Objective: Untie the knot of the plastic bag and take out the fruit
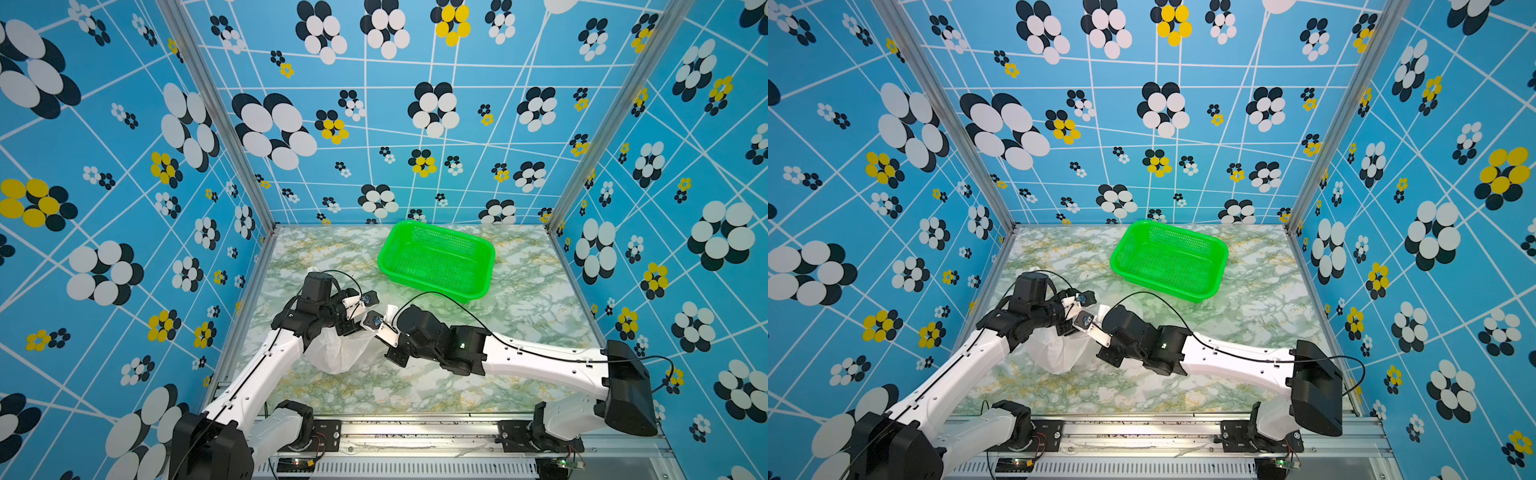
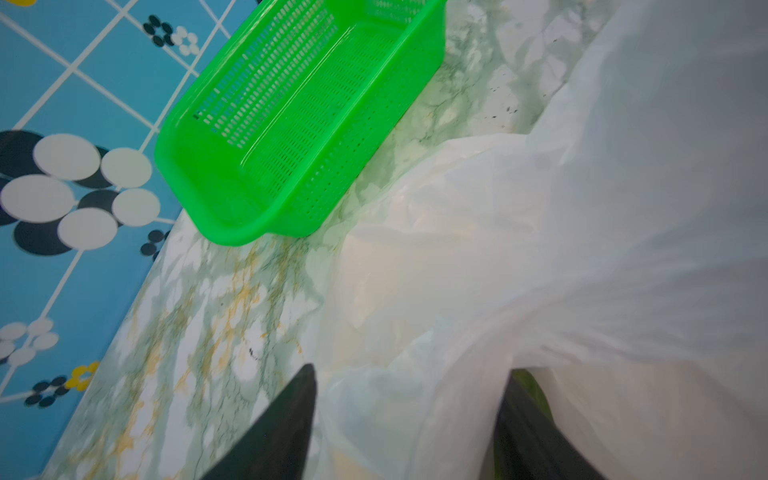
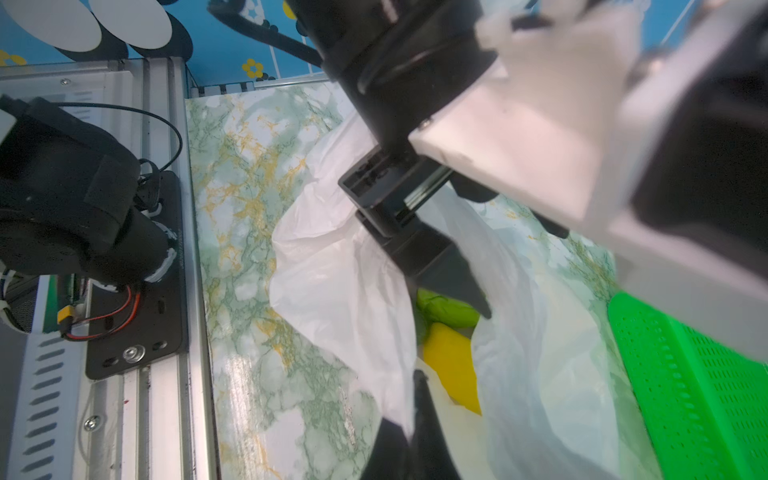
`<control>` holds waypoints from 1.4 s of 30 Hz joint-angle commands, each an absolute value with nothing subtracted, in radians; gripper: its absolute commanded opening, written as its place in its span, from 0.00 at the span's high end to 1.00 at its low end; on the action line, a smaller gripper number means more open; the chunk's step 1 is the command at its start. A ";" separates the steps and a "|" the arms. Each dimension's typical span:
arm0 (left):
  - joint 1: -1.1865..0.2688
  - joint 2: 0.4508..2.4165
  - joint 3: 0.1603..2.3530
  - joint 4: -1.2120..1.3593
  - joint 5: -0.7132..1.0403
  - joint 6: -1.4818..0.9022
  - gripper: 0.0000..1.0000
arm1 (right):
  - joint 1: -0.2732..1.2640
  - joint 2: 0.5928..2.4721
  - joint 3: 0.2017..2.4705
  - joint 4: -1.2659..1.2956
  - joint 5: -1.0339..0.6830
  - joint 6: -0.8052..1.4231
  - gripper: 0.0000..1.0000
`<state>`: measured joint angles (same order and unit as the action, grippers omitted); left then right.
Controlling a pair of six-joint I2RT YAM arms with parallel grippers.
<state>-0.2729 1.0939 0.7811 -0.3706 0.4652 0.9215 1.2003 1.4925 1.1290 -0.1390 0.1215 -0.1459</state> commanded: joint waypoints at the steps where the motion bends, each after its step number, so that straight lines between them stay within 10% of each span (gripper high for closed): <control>1: -0.280 1.089 0.794 -0.356 0.304 0.953 0.67 | 1.208 1.487 1.149 -0.146 0.105 -0.158 1.00; 6: -0.253 1.054 0.847 -0.317 0.237 0.879 1.00 | 1.226 1.509 1.153 -0.166 0.099 -0.148 1.00; 16: -0.180 1.056 0.971 -0.340 0.351 0.733 1.00 | 1.296 1.477 1.038 -0.130 0.148 -0.098 1.00; 35: -0.262 1.367 1.550 -0.408 0.057 0.762 1.00 | 1.283 1.660 1.196 -0.104 0.473 -0.136 1.00; 42: -0.257 1.260 1.338 -0.254 0.044 0.830 1.00 | 1.261 1.631 1.133 -0.083 0.336 -0.096 0.48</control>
<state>-0.2623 1.3266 1.4063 -0.3546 0.0429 0.7952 1.2613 1.6424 1.1584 -0.0921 0.4072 -0.1188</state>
